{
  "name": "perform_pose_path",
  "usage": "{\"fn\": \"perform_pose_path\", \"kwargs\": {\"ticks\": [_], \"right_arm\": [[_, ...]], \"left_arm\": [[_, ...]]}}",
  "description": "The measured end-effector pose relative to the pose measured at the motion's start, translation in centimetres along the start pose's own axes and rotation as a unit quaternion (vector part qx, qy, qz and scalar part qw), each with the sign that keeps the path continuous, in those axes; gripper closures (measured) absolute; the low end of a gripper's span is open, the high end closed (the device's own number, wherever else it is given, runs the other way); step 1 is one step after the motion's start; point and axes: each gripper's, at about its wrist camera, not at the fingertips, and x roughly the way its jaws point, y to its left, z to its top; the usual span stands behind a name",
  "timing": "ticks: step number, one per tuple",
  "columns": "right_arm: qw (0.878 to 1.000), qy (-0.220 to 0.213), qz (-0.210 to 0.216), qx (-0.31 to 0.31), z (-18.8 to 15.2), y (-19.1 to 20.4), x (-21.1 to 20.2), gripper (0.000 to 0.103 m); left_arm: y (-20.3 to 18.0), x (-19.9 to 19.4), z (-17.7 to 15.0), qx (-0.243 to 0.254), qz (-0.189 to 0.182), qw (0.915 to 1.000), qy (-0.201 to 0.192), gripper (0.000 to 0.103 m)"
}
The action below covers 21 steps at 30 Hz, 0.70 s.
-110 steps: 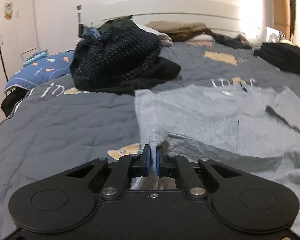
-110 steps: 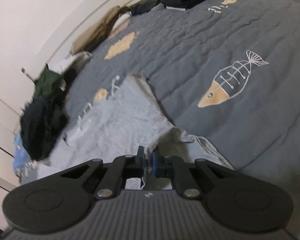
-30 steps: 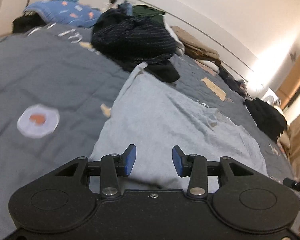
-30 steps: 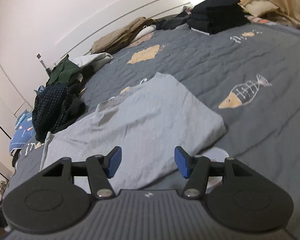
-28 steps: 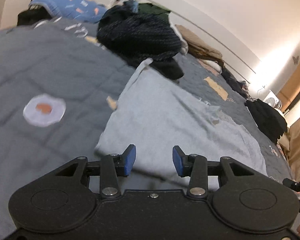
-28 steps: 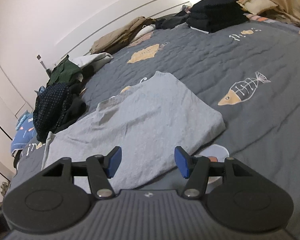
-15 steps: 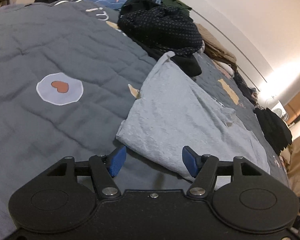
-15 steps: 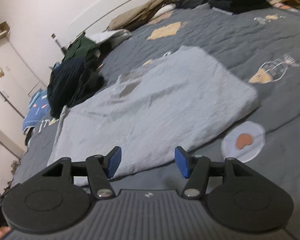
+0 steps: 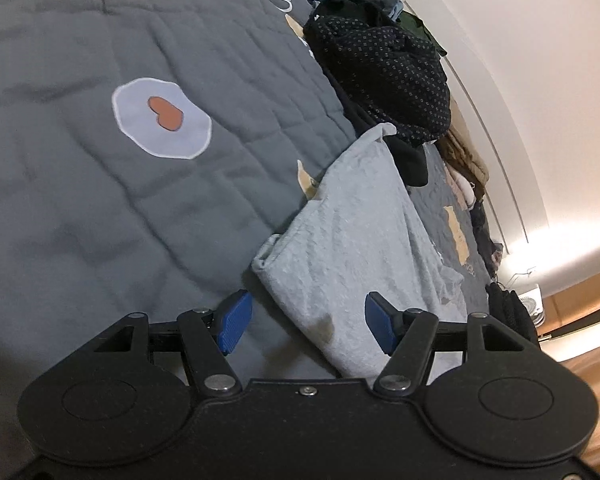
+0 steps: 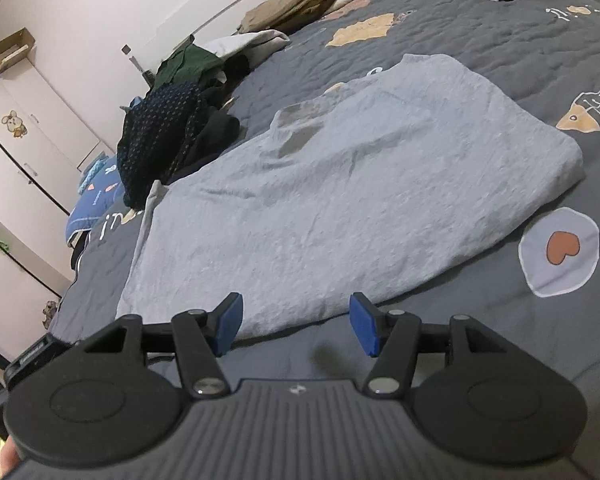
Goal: Fold clothes
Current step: 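Move the left gripper to the folded shirt edge and close on it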
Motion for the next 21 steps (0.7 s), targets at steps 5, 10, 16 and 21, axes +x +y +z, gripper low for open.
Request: {"fn": "perform_pose_path", "kwargs": {"ticks": [5,10,16,21], "right_arm": [[1.000,0.005,0.016,0.007,-0.2,0.3,0.1,0.045],[0.998,0.021,0.052,-0.011,-0.7,1.4,0.0,0.045],[0.996,0.034,0.075,-0.045,-1.8,3.5,-0.2,0.045],[0.994,0.039,0.074,-0.066,-2.6,4.5,-0.2,0.045]], "left_arm": [[-0.4,0.9,-0.3,0.001,0.009,1.0000,0.000,0.041],[-0.5,1.1,-0.3,0.003,0.014,0.9999,-0.001,0.041],[-0.5,1.5,-0.2,0.005,0.018,0.9998,-0.002,0.041],[-0.6,1.8,-0.1,0.011,0.021,0.9997,-0.003,0.041]]}}
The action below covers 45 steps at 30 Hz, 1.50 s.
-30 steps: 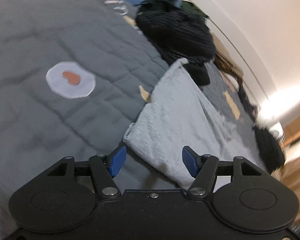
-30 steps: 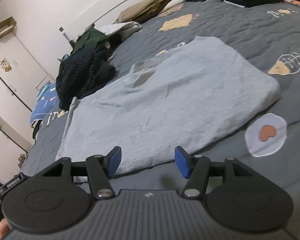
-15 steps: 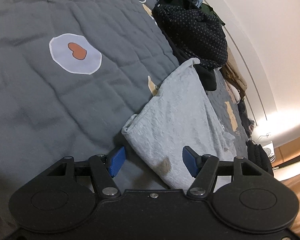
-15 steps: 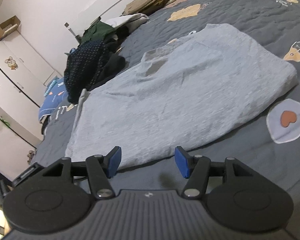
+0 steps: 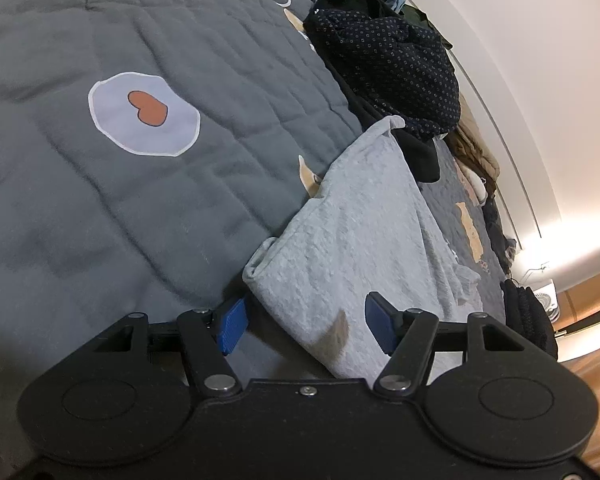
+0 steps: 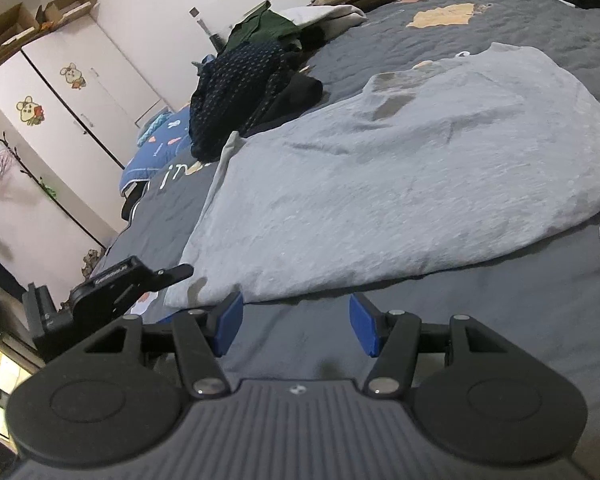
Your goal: Fold clothes
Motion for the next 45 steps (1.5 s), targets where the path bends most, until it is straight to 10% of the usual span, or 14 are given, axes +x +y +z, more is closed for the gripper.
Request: {"fn": "perform_pose_path", "kwargs": {"ticks": [12,15,18,33,45], "right_arm": [[1.000,-0.001,-0.005,-0.006,-0.3,0.2,-0.1,0.045],[1.000,0.000,-0.010,-0.004,-0.3,0.0,-0.1,0.045],[1.000,-0.001,-0.011,-0.001,-0.2,-0.2,-0.1,0.045],[1.000,0.003,-0.011,0.005,-0.2,-0.5,0.0,0.045],[0.997,-0.021,-0.051,0.055,0.7,-3.1,-0.8,0.045]], "left_arm": [[-0.8,0.9,0.0,0.018,0.006,0.9998,-0.004,0.043],[-0.9,0.9,0.1,0.023,0.013,0.9996,-0.008,0.083],[-0.8,0.5,0.4,0.018,0.012,0.9996,-0.016,0.094],[-0.8,1.8,0.3,0.018,0.010,0.9997,0.009,0.072],[-1.4,2.0,0.0,0.044,0.025,0.9987,0.000,0.083]]}}
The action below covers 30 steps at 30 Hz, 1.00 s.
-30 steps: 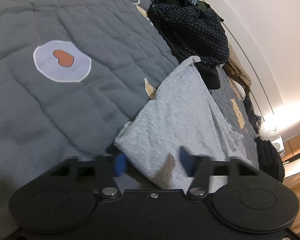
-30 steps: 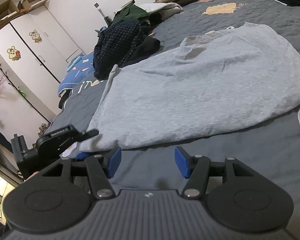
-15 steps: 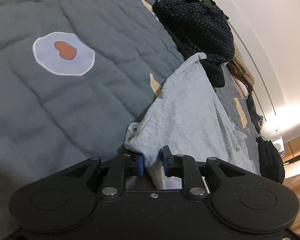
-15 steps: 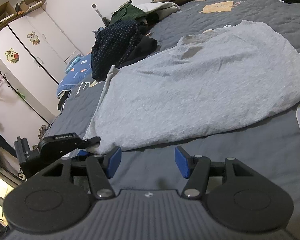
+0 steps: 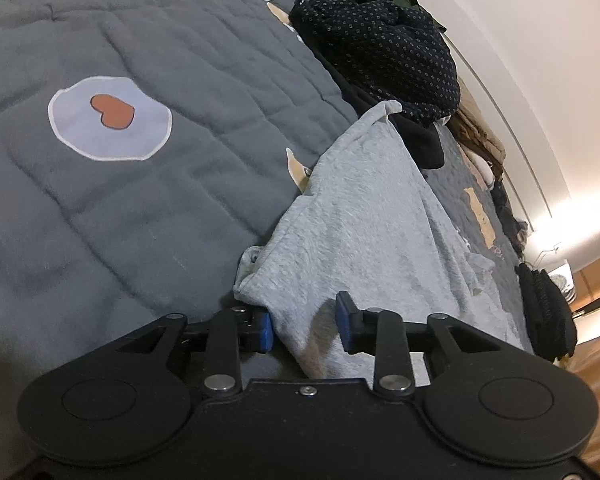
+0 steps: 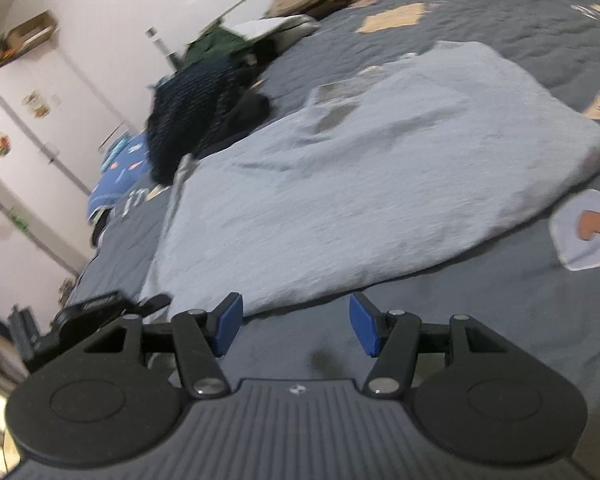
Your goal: Fold clothes
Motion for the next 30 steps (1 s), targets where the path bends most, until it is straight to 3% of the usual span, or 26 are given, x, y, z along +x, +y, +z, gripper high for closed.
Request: {"fn": "perform_pose_path", "kwargs": {"ticks": [5,13,19,24,30], "right_arm": [[0.999,-0.009,-0.012,0.032,0.5,-1.6,-0.3,0.045],[0.999,-0.007,-0.011,0.035,0.6,-1.8,-0.3,0.045],[0.997,-0.020,-0.036,0.069,1.2,-3.4,-0.9,0.045],[0.987,-0.047,-0.084,0.132,2.1,-6.6,-1.9,0.045],[0.971,-0.071,-0.108,0.201,3.1,-10.3,-2.6,0.045]], "left_arm": [[0.2,-0.1,0.1,-0.004,0.007,1.0000,-0.004,0.091],[0.2,0.2,0.0,-0.013,0.006,0.9999,0.000,0.090],[0.2,0.1,0.0,-0.013,0.007,0.9999,-0.002,0.091],[0.1,0.2,0.1,-0.010,0.009,0.9999,-0.001,0.091],[0.0,0.2,0.1,-0.009,0.009,0.9999,0.000,0.091]]}}
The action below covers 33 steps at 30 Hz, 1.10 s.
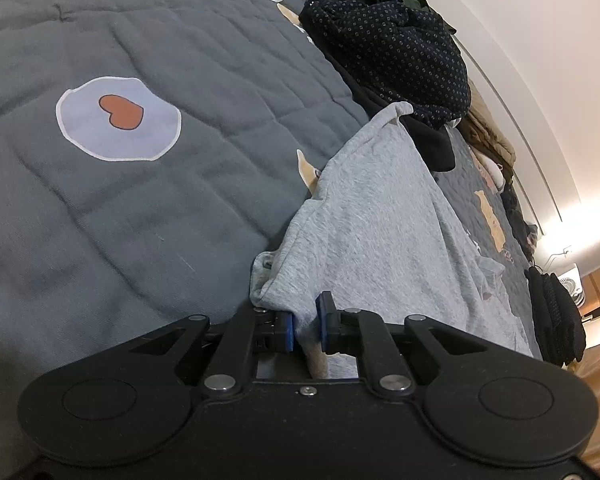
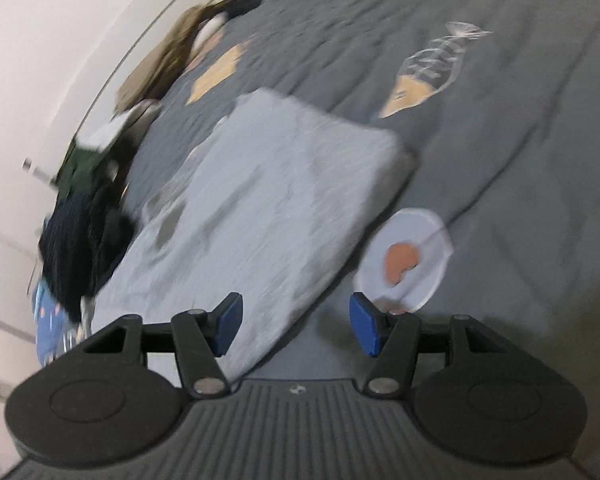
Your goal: Fold clothes
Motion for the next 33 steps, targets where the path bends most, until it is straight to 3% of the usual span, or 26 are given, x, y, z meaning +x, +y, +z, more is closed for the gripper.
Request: {"fn": "perform_pose_path", "kwargs": {"ticks": [8,23,27,29,33], "right_arm": [[0.997,-0.008,-0.019,0.078,2.2,-3.4,1.5,0.045],[0.985,-0.037,0.050,0.158,4.1,-5.1,5.1,0.045],[0.989,-0.041,0.044,0.136,4.0,-4.2,5.3,0.046],[0.991,-0.045,0.037,0.121,3.8,-3.7,5.3,0.054],[0.991,-0.039,0.037,0.122,3.5,-3.4,5.5,0.089]], "left_arm": [[0.0,0.1,0.0,0.003,0.000,1.0000,0.001,0.090],[0.1,-0.1,0.0,0.005,-0.003,1.0000,0.004,0.090],[0.3,0.1,0.2,-0.004,-0.006,0.9999,0.010,0.090],[0.3,0.2,0.3,-0.007,-0.006,0.9999,0.011,0.090],[0.4,0.2,0.3,-0.013,-0.011,0.9998,0.014,0.086]]}}
